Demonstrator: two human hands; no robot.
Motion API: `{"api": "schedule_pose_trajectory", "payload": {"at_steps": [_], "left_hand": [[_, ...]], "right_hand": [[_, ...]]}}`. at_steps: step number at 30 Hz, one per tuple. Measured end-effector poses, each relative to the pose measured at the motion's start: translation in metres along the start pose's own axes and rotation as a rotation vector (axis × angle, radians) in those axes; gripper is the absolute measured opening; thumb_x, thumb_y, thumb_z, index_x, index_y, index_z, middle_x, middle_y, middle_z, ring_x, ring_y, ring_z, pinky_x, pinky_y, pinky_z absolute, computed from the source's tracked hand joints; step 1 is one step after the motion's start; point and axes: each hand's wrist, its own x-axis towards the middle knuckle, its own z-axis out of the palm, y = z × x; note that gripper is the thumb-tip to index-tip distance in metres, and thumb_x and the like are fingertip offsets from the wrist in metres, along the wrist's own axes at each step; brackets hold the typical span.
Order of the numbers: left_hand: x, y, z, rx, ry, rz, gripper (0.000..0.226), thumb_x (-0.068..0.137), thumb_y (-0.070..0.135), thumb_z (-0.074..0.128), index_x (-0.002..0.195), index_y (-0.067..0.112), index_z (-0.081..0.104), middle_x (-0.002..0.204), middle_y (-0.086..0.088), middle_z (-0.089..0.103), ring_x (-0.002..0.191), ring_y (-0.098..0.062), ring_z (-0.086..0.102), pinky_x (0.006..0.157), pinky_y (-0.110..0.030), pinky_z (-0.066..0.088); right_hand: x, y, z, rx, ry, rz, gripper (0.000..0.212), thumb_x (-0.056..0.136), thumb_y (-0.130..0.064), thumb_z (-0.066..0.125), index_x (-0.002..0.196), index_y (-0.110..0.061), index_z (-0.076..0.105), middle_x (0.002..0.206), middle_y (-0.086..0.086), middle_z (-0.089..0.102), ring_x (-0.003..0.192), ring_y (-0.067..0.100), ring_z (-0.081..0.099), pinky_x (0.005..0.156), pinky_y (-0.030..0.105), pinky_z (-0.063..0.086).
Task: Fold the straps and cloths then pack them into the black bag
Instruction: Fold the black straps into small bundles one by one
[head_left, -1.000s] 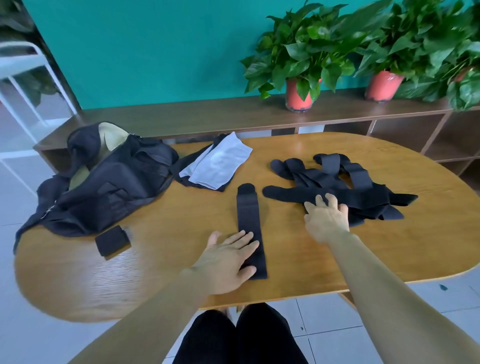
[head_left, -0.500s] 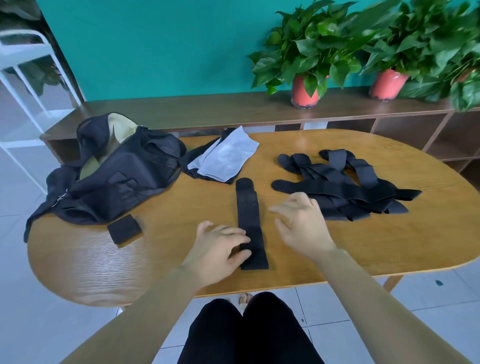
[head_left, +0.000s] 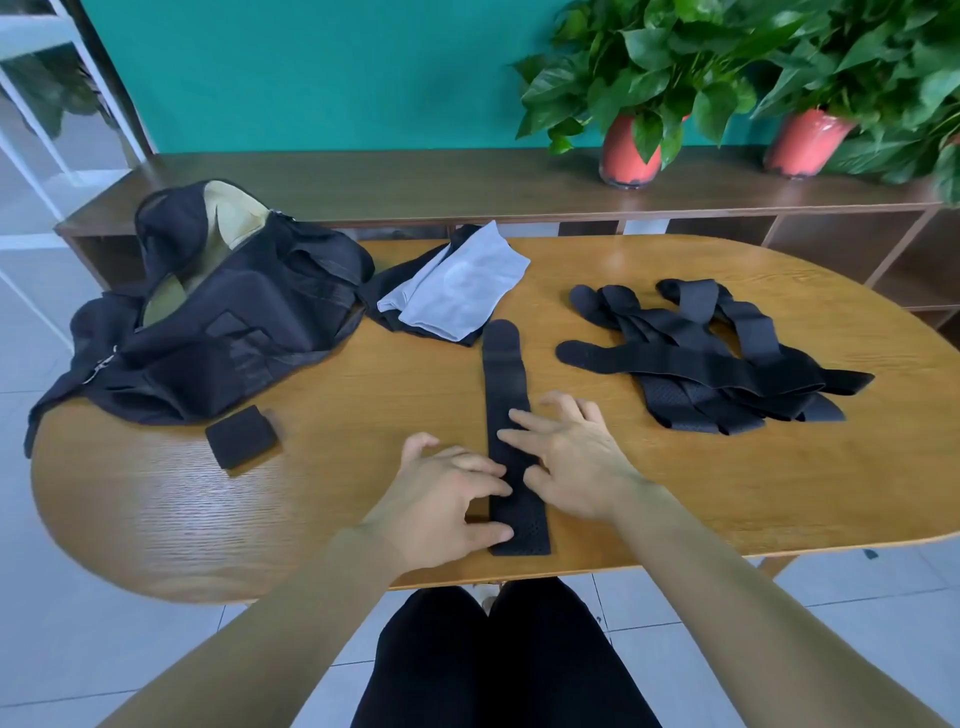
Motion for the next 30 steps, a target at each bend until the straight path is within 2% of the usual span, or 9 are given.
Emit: {"api": "schedule_pose_trajectory", "payload": {"at_steps": [3,5,9,11,17,21,23,27,30], "left_hand": [[-0.001,-0.002,0.002,-0.013,0.023,0.008,0.057,0.075,0.071,0.043,0.118,0.040,0.064,0.133,0.024,0.052,0.124,0.008,0.037,0.101,-0.023,-0.003],[0.000,-0.003,0.004,-0.033,0.040,0.007,0.053,0.076,0.069,0.049,0.117,0.040,0.065,0.131,0.024,0.054,0.124,0.008,0.039,0.102,-0.024,-0.003],[0.001,-0.004,0.004,-0.063,0.043,0.021,0.056,0.075,0.069,0.047,0.117,0.038,0.065,0.131,0.022,0.055,0.130,0.010,0.032,0.106,-0.023,-0.006],[0.001,-0.004,0.003,-0.070,0.033,0.026,0.053,0.078,0.066,0.054,0.120,0.036,0.063,0.134,0.021,0.053,0.132,0.013,0.028,0.110,-0.023,-0.008],[0.000,-0.001,-0.005,-0.043,-0.087,0.019,0.087,0.060,0.083,0.058,0.132,0.034,0.054,0.142,0.023,0.041,0.132,0.020,0.014,0.115,-0.029,-0.012],[0.001,0.000,-0.006,-0.007,-0.123,0.005,0.091,0.061,0.083,0.058,0.137,0.032,0.049,0.145,0.022,0.038,0.135,0.016,0.014,0.115,-0.030,-0.014],[0.000,0.001,-0.006,-0.015,-0.127,0.001,0.088,0.064,0.081,0.058,0.136,0.032,0.049,0.145,0.022,0.038,0.135,0.017,0.014,0.116,-0.032,-0.015],[-0.002,0.001,-0.006,-0.050,-0.113,-0.018,0.082,0.068,0.077,0.059,0.135,0.032,0.050,0.144,0.025,0.038,0.133,0.021,0.013,0.115,-0.032,-0.015],[-0.004,0.002,-0.004,-0.084,-0.087,-0.034,0.077,0.070,0.076,0.058,0.134,0.033,0.052,0.143,0.025,0.040,0.132,0.020,0.016,0.115,-0.032,-0.014]], "right_hand": [[0.014,0.005,-0.002,0.026,-0.067,0.056,0.053,0.092,-0.032,0.041,0.145,-0.035,0.035,0.155,-0.009,0.025,0.140,0.020,0.008,0.112,0.036,0.007],[0.024,0.008,-0.001,0.029,-0.085,0.087,0.053,0.093,-0.032,0.039,0.145,-0.036,0.033,0.156,-0.010,0.023,0.140,0.019,0.008,0.111,0.036,0.008],[0.042,0.014,-0.001,0.021,-0.114,0.148,0.052,0.094,-0.033,0.035,0.145,-0.039,0.030,0.156,-0.011,0.020,0.140,0.019,0.008,0.113,0.037,0.009],[0.051,0.017,-0.002,0.012,-0.129,0.175,0.051,0.095,-0.033,0.033,0.146,-0.040,0.029,0.157,-0.012,0.019,0.140,0.019,0.008,0.113,0.038,0.009],[0.060,0.024,-0.005,0.001,-0.167,0.234,0.053,0.095,-0.033,0.029,0.147,-0.040,0.024,0.157,-0.013,0.015,0.141,0.020,0.006,0.114,0.040,0.009],[0.062,0.025,-0.006,-0.006,-0.177,0.228,0.052,0.096,-0.033,0.029,0.147,-0.039,0.023,0.158,-0.012,0.015,0.142,0.020,0.004,0.114,0.040,0.009],[0.059,0.025,-0.008,0.091,-0.129,0.242,0.052,0.095,-0.029,0.032,0.146,-0.037,0.028,0.157,-0.011,0.019,0.142,0.017,0.003,0.114,0.038,0.007],[0.039,0.026,-0.013,0.358,0.134,0.249,0.049,0.093,-0.018,0.041,0.140,-0.032,0.044,0.149,-0.010,0.037,0.138,0.012,0.012,0.108,0.031,0.007],[0.009,0.016,-0.019,0.600,0.285,0.265,0.044,0.089,-0.008,0.049,0.126,-0.028,0.059,0.121,-0.012,0.051,0.126,0.002,0.028,0.107,0.025,0.015]]}}
